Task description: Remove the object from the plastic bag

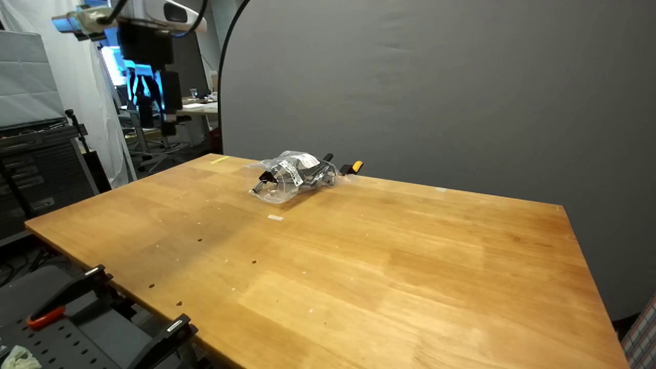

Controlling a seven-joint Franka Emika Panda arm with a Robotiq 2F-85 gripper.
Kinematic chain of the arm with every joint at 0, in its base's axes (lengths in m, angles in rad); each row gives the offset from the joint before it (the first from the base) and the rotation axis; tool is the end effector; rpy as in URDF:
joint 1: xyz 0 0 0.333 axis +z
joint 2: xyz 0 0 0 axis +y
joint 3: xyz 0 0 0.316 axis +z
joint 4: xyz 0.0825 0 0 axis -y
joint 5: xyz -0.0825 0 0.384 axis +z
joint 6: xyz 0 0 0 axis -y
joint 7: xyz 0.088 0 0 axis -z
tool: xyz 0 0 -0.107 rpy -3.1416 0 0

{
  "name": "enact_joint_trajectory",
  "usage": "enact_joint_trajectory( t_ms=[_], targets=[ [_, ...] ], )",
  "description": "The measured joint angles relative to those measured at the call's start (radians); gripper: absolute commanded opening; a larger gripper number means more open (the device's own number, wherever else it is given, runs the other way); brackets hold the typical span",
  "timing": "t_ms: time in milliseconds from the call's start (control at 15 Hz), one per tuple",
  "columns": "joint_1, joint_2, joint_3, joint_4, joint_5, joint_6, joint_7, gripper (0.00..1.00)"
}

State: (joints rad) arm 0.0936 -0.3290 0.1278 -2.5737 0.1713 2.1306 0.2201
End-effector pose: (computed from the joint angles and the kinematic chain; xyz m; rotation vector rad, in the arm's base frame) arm 0.3921 0.0945 0.3664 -3.0589 0.1643 0.2036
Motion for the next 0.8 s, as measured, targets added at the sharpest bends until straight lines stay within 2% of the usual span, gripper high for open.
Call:
enact_joint_trajectory(
  t_ms=[333,800],
  targets=[
    [0.000,0.094,0.026,-0.091,-0.115,0.189,0.027,1.00],
    [-0.030,0.329,0.008,-0.143,-0.253,0.630,0.112,1.00]
  ],
)
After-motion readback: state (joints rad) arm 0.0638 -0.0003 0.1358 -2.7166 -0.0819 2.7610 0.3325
